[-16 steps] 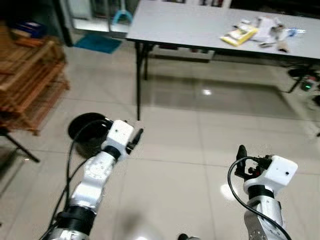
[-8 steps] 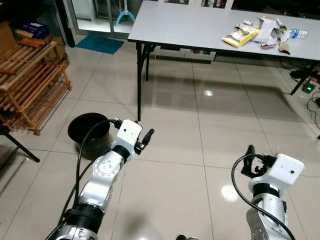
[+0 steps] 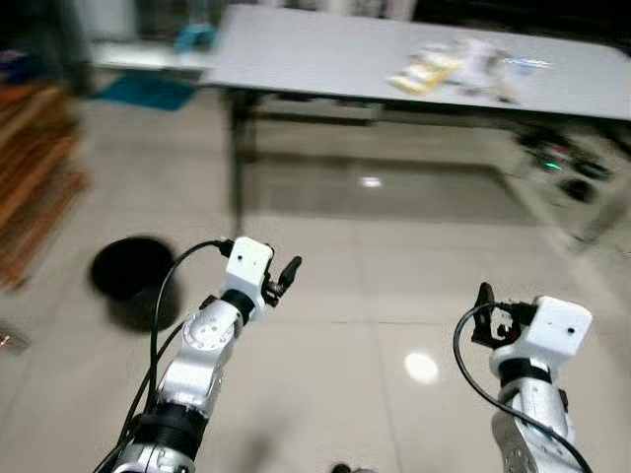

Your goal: Picking trash to rubbish bin

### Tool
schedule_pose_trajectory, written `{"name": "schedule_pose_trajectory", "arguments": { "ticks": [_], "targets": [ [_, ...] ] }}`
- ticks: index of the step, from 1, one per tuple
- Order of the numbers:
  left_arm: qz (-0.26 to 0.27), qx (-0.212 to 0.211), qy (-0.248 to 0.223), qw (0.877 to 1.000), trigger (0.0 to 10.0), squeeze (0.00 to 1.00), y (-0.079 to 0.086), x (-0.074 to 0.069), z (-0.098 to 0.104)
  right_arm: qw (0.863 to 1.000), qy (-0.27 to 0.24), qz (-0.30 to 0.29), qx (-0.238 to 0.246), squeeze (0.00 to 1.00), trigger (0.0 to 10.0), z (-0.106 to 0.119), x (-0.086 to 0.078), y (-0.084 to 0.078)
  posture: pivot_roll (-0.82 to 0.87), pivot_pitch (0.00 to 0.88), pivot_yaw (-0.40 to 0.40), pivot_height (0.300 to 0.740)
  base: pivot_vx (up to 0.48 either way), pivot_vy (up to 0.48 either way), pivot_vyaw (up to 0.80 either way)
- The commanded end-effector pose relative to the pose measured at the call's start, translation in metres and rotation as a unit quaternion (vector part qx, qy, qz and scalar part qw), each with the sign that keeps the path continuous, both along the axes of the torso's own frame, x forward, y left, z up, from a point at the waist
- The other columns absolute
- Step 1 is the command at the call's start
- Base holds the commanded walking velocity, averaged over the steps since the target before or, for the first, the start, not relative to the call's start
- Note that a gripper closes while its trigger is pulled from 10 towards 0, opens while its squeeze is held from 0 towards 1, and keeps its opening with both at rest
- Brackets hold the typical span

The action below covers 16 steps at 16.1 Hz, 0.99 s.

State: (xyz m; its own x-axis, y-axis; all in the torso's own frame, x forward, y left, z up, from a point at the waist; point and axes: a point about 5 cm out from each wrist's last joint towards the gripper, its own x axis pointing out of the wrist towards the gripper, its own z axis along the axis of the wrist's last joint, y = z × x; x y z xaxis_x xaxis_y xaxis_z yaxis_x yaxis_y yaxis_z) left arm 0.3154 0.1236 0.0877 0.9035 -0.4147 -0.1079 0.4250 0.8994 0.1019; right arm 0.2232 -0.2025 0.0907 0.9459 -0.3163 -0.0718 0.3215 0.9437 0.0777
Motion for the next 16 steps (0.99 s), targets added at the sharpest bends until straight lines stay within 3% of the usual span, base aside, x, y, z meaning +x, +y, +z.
{"name": "schedule_pose_trajectory", "arguments": {
  "ticks": [1,11,16],
  "targets": [
    [-0.014,-0.004,0.000,1.000,10.0,0.00,-0.007,0.002,0.003,1.000,0.000,-0.009,-0.004,0.00,10.0,0.003,-0.001,-0.007,0.24,0.070,-0.098,0.740,0.420,0.000,0.00],
    [-0.019,-0.006,0.003,1.000,10.0,0.00,-0.011,0.003,0.002,1.000,0.003,-0.014,0.001,0.00,10.0,0.003,-0.002,-0.008,0.22,0.065,-0.101,0.740,0.421,0.000,0.00],
    [-0.013,-0.003,0.000,1.000,10.0,0.00,-0.010,0.004,0.002,0.999,0.028,-0.045,0.002,0.00,10.0,-0.003,-0.002,-0.017,0.23,0.064,-0.100,0.740,0.421,0.000,0.00]
  ]
}}
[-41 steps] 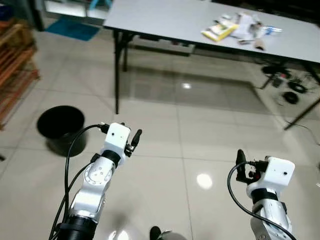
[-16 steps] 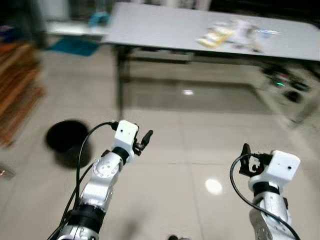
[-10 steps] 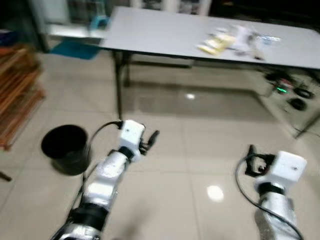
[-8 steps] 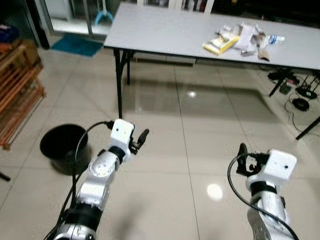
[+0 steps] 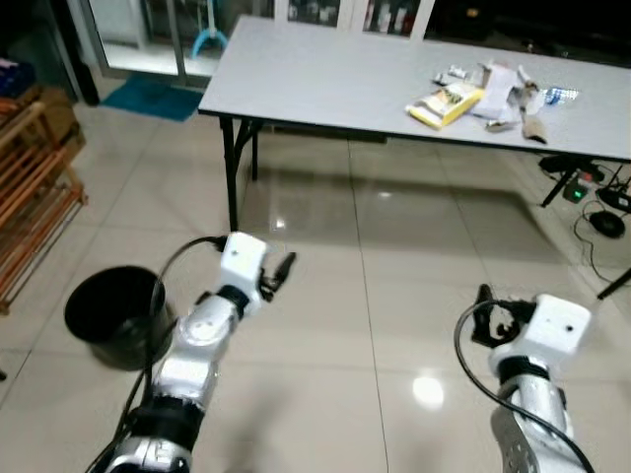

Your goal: Picking trash to rubbish bin

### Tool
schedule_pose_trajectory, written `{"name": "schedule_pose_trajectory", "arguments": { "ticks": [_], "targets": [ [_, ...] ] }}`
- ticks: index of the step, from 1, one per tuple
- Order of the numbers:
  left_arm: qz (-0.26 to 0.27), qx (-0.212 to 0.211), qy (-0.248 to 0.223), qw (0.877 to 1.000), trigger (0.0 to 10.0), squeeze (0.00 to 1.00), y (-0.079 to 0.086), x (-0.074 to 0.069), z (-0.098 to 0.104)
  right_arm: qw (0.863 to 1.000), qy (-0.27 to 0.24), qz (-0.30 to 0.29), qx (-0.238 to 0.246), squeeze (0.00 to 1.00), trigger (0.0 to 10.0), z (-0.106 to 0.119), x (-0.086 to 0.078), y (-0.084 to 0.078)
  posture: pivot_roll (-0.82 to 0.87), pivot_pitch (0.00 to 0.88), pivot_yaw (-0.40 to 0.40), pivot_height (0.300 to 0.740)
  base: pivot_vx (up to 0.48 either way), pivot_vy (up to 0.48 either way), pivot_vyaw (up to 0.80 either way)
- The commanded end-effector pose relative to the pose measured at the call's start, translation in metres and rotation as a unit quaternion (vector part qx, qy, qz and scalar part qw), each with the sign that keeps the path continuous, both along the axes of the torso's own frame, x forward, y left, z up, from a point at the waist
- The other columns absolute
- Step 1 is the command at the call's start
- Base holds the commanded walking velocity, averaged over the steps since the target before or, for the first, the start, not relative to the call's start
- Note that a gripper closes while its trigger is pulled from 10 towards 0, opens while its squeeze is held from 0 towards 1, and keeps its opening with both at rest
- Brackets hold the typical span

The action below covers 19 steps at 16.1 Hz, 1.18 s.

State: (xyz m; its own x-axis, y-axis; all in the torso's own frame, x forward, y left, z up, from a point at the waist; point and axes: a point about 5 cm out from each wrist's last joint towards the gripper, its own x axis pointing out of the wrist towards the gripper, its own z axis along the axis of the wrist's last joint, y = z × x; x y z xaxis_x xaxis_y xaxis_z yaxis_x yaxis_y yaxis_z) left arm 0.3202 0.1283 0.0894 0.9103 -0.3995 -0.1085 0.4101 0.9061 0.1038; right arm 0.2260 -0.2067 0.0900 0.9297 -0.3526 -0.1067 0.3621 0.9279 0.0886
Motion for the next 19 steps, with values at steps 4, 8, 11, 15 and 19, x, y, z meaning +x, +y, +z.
{"name": "schedule_pose_trajectory", "arguments": {
  "ticks": [4,8,11,15,19],
  "targets": [
    [-0.018,-0.004,0.000,1.000,10.0,0.00,-0.014,0.000,0.000,1.000,0.012,-0.022,-0.001,0.00,10.0,-0.004,0.000,-0.015,0.23,0.061,-0.102,0.740,0.421,0.000,0.00],
    [-0.013,-0.003,0.000,1.000,10.0,0.00,-0.013,0.000,0.000,0.999,0.002,-0.023,-0.036,0.00,10.0,0.003,0.004,-0.016,0.24,0.061,-0.105,0.740,0.421,0.000,0.00],
    [-0.012,-0.003,-0.002,1.000,10.0,0.00,-0.013,0.000,0.001,0.999,-0.028,0.010,0.013,0.00,10.0,0.004,0.002,-0.010,0.24,0.061,-0.105,0.740,0.423,0.000,0.00],
    [-0.009,-0.002,-0.002,1.000,10.0,0.00,-0.011,0.002,0.002,0.999,-0.022,0.034,-0.001,0.00,10.0,0.002,0.005,-0.007,0.24,0.064,-0.103,0.740,0.424,0.000,0.00],
    [-0.010,0.004,-0.001,1.000,10.0,0.00,-0.010,0.003,0.001,0.999,-0.032,0.024,-0.014,0.00,10.0,0.003,0.007,-0.012,0.25,0.063,-0.105,0.740,0.440,0.000,0.00]
  ]
}}
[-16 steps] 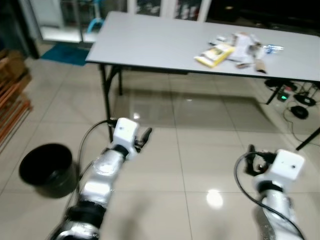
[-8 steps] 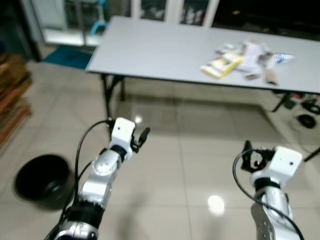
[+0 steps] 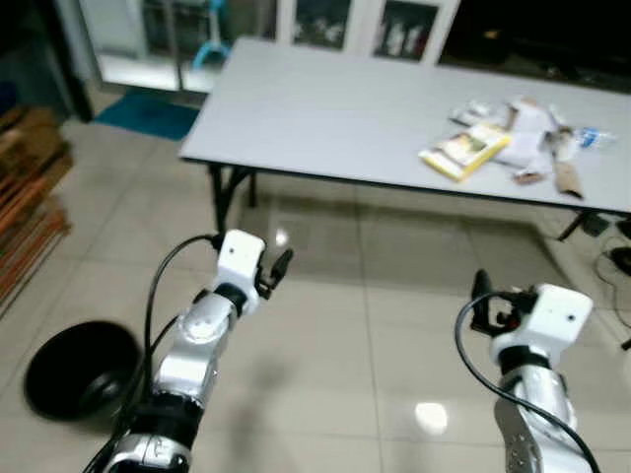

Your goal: Picking trash to rubbish bin

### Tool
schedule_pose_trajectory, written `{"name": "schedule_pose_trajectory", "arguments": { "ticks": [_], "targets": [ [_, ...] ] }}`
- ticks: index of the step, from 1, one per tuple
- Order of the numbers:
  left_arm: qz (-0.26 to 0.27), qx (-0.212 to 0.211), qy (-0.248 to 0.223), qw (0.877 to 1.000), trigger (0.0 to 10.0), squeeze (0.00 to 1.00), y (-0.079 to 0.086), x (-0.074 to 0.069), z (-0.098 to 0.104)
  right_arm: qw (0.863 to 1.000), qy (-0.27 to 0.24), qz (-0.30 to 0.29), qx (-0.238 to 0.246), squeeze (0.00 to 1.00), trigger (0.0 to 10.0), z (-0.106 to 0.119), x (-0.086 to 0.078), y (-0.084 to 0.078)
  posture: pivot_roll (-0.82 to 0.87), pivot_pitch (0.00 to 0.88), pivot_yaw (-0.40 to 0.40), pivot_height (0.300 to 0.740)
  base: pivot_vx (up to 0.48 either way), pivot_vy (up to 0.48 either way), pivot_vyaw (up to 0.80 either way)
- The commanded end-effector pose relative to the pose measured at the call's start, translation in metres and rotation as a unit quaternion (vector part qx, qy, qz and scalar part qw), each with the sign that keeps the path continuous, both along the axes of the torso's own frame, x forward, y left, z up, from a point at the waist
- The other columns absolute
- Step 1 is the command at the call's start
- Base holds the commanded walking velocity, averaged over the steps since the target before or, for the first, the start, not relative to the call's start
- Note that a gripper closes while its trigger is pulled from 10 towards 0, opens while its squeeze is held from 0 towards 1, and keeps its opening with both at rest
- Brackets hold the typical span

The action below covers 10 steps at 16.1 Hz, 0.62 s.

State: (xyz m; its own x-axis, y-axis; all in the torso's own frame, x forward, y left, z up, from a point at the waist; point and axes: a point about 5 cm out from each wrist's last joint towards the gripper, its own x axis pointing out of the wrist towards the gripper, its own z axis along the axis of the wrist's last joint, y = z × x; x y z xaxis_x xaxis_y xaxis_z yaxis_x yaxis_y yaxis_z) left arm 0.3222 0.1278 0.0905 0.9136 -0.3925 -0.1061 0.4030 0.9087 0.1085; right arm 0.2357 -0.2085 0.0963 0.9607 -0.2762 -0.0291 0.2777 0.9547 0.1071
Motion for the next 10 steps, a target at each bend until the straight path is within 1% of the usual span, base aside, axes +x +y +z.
{"name": "schedule_pose_trajectory", "arguments": {
  "ticks": [1,3,4,8,10],
  "targets": [
    [-0.013,0.003,0.001,1.000,10.0,0.00,-0.0092,0.0010,0.0000,1.000,0.011,-0.015,0.002,0.00,10.0,-0.0037,-0.0034,-0.0109,0.25,0.062,-0.106,0.740,0.480,0.000,0.00],
    [-0.011,0.008,0.000,1.000,10.0,0.00,-0.0091,0.0007,-0.0004,1.000,0.005,-0.011,-0.005,0.00,10.0,-0.0020,-0.0033,-0.0106,0.25,0.060,-0.108,0.740,0.459,0.000,0.00],
    [-0.011,0.009,-0.001,1.000,10.0,0.00,-0.0090,0.0001,-0.0008,1.000,0.000,-0.002,-0.009,0.00,10.0,-0.0009,-0.0020,-0.0079,0.25,0.058,-0.107,0.740,0.435,0.000,0.00],
    [-0.007,0.007,0.000,1.000,10.0,0.00,-0.0088,0.0008,-0.0009,1.000,-0.005,0.007,-0.011,0.00,10.0,-0.0007,0.0000,-0.0057,0.26,0.051,-0.109,0.740,0.435,0.000,0.00],
    [-0.003,0.007,-0.002,1.000,10.0,0.00,-0.0077,0.0018,0.0001,1.000,-0.005,0.020,-0.009,0.00,10.0,-0.0009,0.0030,-0.0012,0.27,0.051,-0.110,0.740,0.437,0.000,0.00]
  ]
}}
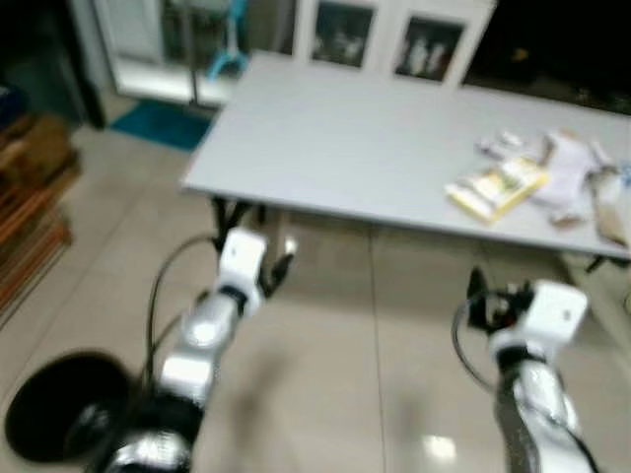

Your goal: Picking trash to rubbish bin

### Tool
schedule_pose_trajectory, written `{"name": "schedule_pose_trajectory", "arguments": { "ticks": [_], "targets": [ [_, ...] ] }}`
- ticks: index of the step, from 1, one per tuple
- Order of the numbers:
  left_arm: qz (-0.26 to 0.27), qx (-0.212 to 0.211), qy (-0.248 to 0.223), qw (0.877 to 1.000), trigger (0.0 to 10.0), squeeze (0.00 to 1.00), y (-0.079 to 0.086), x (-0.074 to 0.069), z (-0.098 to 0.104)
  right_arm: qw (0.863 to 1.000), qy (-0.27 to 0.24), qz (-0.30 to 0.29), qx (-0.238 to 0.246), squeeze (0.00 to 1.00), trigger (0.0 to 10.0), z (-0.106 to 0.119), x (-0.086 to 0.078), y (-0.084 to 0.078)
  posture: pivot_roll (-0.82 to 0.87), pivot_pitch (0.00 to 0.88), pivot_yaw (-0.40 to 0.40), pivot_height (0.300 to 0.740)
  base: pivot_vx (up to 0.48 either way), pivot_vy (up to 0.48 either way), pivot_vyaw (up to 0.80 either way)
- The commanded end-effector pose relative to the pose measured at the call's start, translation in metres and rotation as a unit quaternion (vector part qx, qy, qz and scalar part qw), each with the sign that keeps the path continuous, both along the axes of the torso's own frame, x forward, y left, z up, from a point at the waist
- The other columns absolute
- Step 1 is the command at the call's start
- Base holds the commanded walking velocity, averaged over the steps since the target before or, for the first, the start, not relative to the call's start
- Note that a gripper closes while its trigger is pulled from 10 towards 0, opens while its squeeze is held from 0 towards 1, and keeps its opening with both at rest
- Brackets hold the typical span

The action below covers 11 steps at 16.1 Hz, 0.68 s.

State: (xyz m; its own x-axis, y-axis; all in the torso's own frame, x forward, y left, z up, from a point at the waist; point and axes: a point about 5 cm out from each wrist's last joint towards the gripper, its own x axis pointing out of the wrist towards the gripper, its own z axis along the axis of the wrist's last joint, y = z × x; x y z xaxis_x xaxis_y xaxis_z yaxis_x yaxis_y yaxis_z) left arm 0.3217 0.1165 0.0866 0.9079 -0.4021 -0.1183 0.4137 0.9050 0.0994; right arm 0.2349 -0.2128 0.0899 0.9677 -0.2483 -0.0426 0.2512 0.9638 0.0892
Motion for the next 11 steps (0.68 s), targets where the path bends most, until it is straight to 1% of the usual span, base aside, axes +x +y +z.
{"name": "schedule_pose_trajectory", "arguments": {
  "ticks": [1,2,4,5,7,10,11],
  "targets": [
    [0.003,0.009,-0.009,1.000,10.0,0.00,0.004,0.002,0.004,1.000,-0.017,0.010,-0.002,0.00,10.0,0.006,0.005,0.005,0.27,0.051,-0.112,0.740,0.435,0.000,0.00],
    [0.006,0.013,-0.009,1.000,10.0,0.00,0.006,0.002,0.003,1.000,-0.019,0.010,-0.001,0.00,10.0,0.006,0.005,0.006,0.27,0.051,-0.112,0.740,0.428,0.000,0.00],
    [0.012,0.012,-0.007,1.000,10.0,0.00,0.008,0.002,0.002,1.000,-0.018,-0.003,-0.012,0.00,10.0,0.007,0.007,0.005,0.27,0.053,-0.114,0.740,0.341,-0.334,0.00],
    [0.019,0.002,-0.009,1.000,10.0,0.00,0.008,0.001,0.002,1.000,-0.018,-0.009,-0.014,0.00,10.0,0.007,0.007,0.004,0.27,0.055,-0.115,0.740,0.000,0.000,0.00],
    [0.020,0.001,-0.010,1.000,10.0,0.00,0.008,0.002,0.003,0.999,-0.020,-0.002,-0.027,0.00,10.0,0.009,0.008,0.005,0.27,0.055,-0.115,0.740,0.000,0.000,0.00],
    [0.017,-0.005,-0.025,1.000,10.0,0.00,0.000,0.007,0.012,0.999,-0.030,-0.003,-0.025,0.00,10.0,0.013,0.009,0.007,0.27,0.051,-0.115,0.740,0.000,0.000,0.00],
    [0.024,-0.011,-0.028,0.999,10.0,0.00,-0.002,0.011,0.016,0.999,-0.032,-0.004,-0.027,0.00,10.0,0.015,0.009,0.007,0.26,0.047,-0.112,0.740,0.000,-0.480,0.00]
  ]
}}
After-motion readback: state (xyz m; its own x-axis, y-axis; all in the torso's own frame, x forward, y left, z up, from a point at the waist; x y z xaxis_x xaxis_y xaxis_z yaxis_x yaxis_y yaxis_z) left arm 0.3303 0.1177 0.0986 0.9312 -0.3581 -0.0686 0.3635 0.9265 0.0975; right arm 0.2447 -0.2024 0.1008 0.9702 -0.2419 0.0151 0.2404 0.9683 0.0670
